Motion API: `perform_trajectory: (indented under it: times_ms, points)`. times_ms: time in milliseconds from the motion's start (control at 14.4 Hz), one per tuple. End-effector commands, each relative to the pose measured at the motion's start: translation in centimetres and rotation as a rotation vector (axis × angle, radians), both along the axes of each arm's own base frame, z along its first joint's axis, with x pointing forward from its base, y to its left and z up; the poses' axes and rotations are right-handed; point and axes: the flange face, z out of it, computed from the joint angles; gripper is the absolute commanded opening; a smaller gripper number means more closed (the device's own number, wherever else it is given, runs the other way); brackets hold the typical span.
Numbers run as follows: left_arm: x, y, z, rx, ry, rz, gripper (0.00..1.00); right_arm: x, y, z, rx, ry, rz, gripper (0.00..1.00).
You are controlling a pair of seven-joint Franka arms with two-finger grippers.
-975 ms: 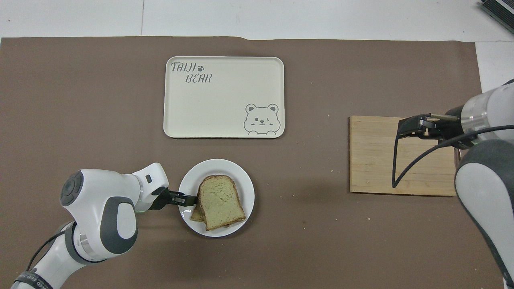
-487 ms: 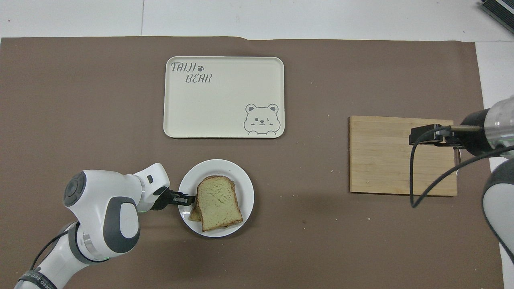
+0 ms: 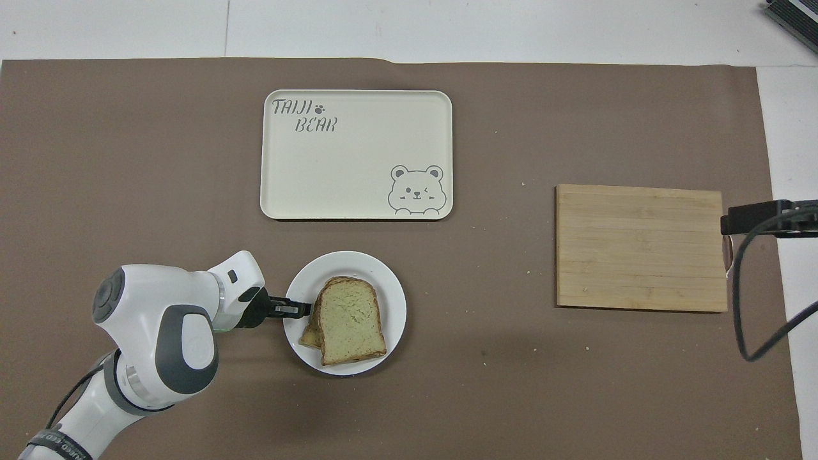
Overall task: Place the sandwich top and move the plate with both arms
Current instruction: 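Slide the plate with the left gripper onto the bear tray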
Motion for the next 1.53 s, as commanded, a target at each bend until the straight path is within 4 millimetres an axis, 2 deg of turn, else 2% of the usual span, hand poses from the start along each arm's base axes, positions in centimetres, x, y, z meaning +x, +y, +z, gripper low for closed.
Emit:
perform_trajectory:
  times_ms: [0, 139, 348, 557, 905, 1184, 1323, 1462]
  points:
    - [1.9, 1.8, 0.8, -0.087, 0.055, 0.032, 0.0, 0.0, -0.4, 0.0, -0.001, 0.003, 0.02, 1.0]
    - [3.3, 2.6, 2.0, -0.177, 0.115, 0.048, 0.0, 0.0, -1.0, -0.1, 0.007, 0.007, 0.005, 1.0]
    - [4.7, 3.5, 2.7, -0.249, 0.15, 0.071, 0.0, -0.2, -0.6, -0.1, 0.015, 0.007, 0.009, 1.0]
    - [6.0, 4.8, 3.8, -0.347, 0.122, 0.072, 0.0, -0.2, -0.2, -0.2, 0.017, 0.009, 0.02, 1.0]
    - [9.2, 6.5, 5.7, -0.464, 0.101, 0.07, 0.0, -0.2, -0.3, -0.2, 0.017, 0.01, 0.02, 1.0]
    - [13.8, 6.5, 7.7, -0.466, 0.031, 0.074, 0.0, -0.3, -0.4, -0.2, 0.016, 0.013, 0.021, 1.0]
    - [16.5, 5.8, 8.7, -0.462, 0.022, 0.097, 0.0, -0.3, -0.5, -0.2, 0.016, 0.013, 0.02, 1.0]
    - [18.9, 5.2, 8.2, -0.438, 0.019, 0.162, 0.0, -0.3, -0.5, -0.2, 0.016, 0.016, 0.02, 1.0]
